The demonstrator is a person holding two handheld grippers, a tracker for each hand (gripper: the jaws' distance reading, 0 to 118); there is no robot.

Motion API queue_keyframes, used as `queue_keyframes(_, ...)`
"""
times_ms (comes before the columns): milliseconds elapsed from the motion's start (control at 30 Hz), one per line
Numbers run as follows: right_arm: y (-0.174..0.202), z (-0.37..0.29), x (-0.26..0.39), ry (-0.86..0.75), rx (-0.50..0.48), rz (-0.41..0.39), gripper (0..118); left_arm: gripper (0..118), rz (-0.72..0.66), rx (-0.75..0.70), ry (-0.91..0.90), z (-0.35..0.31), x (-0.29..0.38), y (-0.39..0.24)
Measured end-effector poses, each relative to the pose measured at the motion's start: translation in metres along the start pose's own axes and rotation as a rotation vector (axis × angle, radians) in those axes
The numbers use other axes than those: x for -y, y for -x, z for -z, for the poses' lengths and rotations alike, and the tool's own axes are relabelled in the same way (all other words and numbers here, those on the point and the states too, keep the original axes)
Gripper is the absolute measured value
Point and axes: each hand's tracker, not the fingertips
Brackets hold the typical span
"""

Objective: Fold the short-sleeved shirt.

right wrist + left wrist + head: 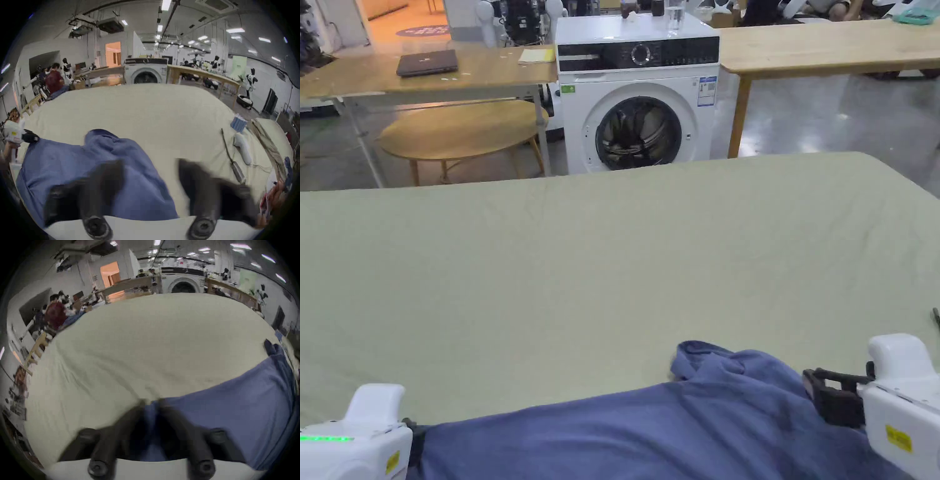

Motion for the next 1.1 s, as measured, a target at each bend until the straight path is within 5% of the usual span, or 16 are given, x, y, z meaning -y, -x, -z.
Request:
queue_keyframes(267,0.014,0.083,0.002,0.2,0.027,-0.069,102,0,-0.032,0.032,-0.053,-0.045,-0.005,-0.005)
queue_keyframes(333,0.021,0.091,0.014,0.276,-0.01,-0.085,68,0,-0.03,0.031,-0.056,-0.047,-0.005,0.0)
queue_keyframes(367,0.024,0.083,0.015,0.183,0.036,-0.086,65,0,-0.029,0.031,-0.055,-0.049,-0.005,-0.002)
queue_keyframes(433,0.02,0.074,0.006,0.197,0.006,-0.055,1,0,-0.031,0.037,-0.053,-0.051,-0.004,0.002)
queue_keyframes(800,0.008,-0.119,0.001,-0.118,-0.075,-0.041,1,0,-0.092,0.066,-0.23,-0.163,0.031,0.023)
queue_keyframes(1100,0.006,-0.246,0.123,-0.12,-0.051,-0.047,1,0,-0.113,0.118,-0.231,-0.251,0.169,0.044)
